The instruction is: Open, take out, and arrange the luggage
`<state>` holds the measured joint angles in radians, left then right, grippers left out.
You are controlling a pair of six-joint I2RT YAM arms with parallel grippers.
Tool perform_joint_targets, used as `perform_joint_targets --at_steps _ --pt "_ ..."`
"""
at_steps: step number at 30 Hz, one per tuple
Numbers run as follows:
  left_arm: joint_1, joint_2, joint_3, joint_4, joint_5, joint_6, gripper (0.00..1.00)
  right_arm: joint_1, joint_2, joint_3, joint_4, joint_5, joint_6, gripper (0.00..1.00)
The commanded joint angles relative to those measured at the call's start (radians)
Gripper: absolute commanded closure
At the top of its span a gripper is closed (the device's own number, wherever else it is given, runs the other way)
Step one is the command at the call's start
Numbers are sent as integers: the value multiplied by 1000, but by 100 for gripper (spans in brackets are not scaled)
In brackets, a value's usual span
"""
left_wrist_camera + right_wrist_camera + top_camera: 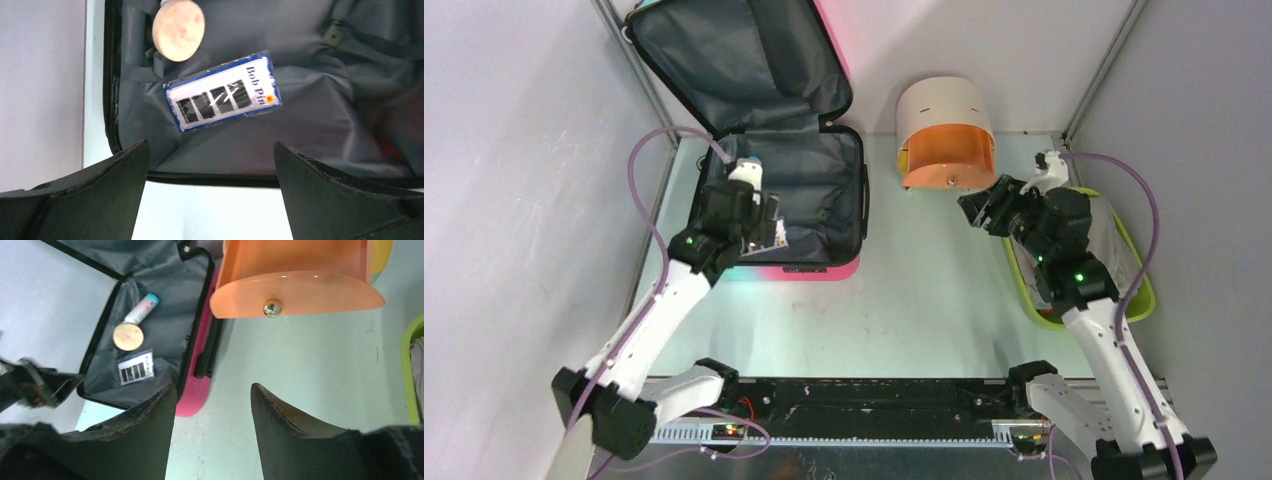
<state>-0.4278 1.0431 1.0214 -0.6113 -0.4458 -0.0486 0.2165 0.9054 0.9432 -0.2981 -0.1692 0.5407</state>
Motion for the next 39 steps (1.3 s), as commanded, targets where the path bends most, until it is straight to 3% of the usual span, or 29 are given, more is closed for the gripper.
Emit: perform_joint_targets --at_steps 1,6,10,14,17,23,30,36,39 --pt "153 139 103 -73 127 -12 1 11 -85 -30 -55 1 -4 41" --pt "223 300 180 -76 276 10 2 15 -118 -74 -47 -42 -44 41" --pt "227 501 282 -120 280 20 0 14 -99 -75 -16 -192 -102 39" --pt "228 629 338 -115 259 -5 0 17 -92 -75 27 -259 -77 25" --pt "228 677 369 -90 271 21 0 17 -98 -75 40 -259 -74 23" --pt "228 716 418 -73 337 293 7 16 -129 -75 38 -242 -82 24" --pt "228 803 471 -180 542 573 18 5 -144 -75 45 -220 -84 24" --pt "230 888 525 -186 547 588 20 -11 -188 -73 45 -234 -66 25" --pt "232 938 565 -218 515 587 27 -10 -195 -73 44 -243 -70 25"
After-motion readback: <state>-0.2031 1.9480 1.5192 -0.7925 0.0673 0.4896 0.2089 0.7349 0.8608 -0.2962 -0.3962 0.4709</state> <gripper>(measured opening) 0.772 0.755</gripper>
